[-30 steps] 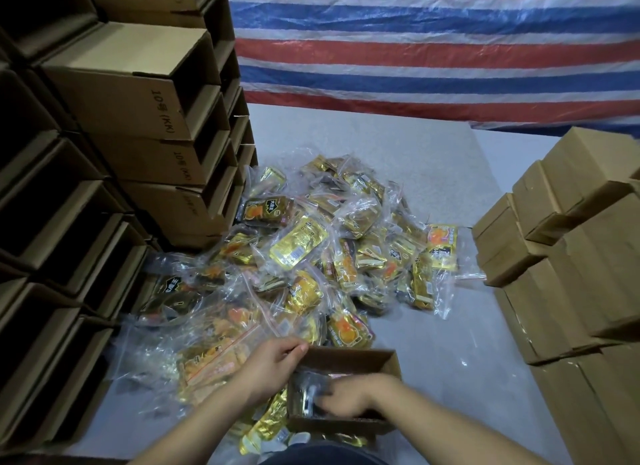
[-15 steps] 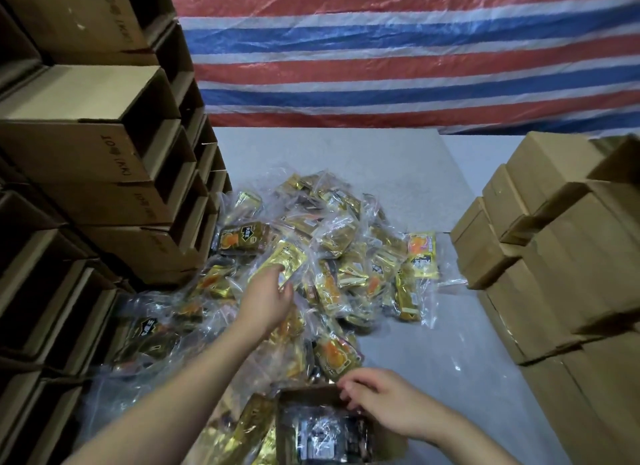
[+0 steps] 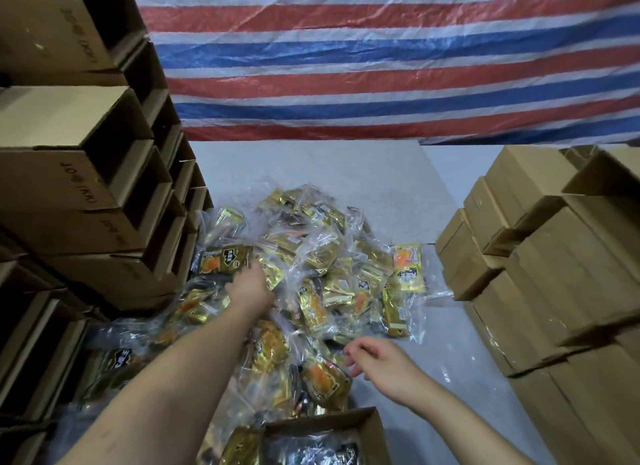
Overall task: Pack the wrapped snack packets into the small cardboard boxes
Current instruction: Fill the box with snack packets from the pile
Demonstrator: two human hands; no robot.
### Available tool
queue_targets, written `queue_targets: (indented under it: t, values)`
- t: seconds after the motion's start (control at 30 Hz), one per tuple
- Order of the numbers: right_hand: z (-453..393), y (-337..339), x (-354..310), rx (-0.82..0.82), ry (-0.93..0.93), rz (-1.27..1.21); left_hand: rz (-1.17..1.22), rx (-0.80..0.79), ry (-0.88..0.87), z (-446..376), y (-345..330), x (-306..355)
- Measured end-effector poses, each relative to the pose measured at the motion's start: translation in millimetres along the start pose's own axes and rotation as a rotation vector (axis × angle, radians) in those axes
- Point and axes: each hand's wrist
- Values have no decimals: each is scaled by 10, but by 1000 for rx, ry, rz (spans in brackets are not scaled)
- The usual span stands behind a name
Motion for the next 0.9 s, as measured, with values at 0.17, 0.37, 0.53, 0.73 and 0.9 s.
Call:
queue_targets:
  t: [0.17, 0.37, 0.53, 0.73, 0.9]
  values:
    - [-137, 21, -188, 42, 20, -103, 226, 155, -78, 144, 356, -168]
    - [-210, -130, -908, -10, 181, -543, 603, 366, -366, 931, 1207, 32]
    - [-113, -184, -1488, -306, 243, -1006, 836, 304, -526, 1509, 1601, 292]
    - [69, -142, -1629, -363, 418, -913, 438, 350, -622, 1719, 1764, 319]
    - [267, -24, -1377, -263, 427, -658, 640, -152, -716, 1773, 1505, -208]
Point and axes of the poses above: each hand's wrist, its own z-axis away from the middle knuckle, its own y-axis out of the back of the hand, x = y × z, and after that the axes turned 13 degrees about -z, right-handed
